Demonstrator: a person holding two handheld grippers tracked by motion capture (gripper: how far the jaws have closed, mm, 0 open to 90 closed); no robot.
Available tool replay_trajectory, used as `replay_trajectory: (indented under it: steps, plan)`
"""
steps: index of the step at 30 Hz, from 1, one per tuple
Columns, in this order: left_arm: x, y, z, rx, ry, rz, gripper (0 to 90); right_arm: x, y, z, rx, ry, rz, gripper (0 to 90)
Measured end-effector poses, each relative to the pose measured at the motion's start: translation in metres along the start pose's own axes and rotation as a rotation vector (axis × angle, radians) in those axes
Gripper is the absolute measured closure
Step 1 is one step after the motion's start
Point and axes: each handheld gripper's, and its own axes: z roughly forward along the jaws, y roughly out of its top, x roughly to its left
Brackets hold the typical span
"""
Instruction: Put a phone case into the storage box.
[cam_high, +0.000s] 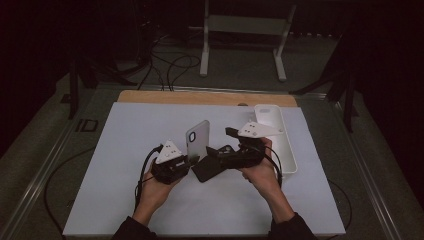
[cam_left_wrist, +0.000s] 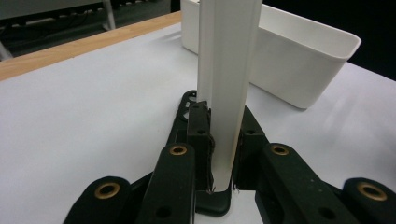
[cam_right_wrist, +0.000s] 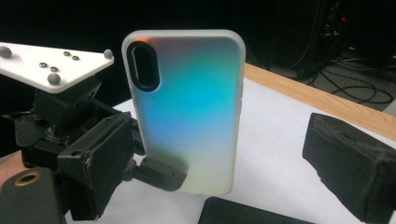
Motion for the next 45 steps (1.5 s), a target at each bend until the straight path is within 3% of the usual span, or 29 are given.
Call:
replay_trajectory:
  steps: [10, 25, 29, 38, 45]
  plan:
    - [-0.005, -0.001, 0.003, 0.009, 0.034, -0.002, 81.0, 0.005, 0.005, 0.011, -0.004, -0.012, 0.016, 8.6]
    - [-0.016, -0.001, 0.008, 0.022, 0.036, 0.022, 81.1, 0.012, 0.012, 0.03, 0.007, -0.017, 0.025, 8.7]
    - [-0.019, -0.001, 0.01, 0.023, 0.032, 0.026, 81.1, 0.013, 0.012, 0.033, 0.018, -0.02, 0.033, 12.8]
    - [-0.021, -0.002, 0.013, 0.027, 0.018, 0.005, 80.9, 0.017, 0.011, 0.035, 0.022, -0.056, 0.018, 16.0]
    - [-0.02, -0.002, 0.013, 0.027, 0.034, 0.01, 78.9, 0.019, 0.012, 0.034, 0.017, -0.064, -0.001, 16.3]
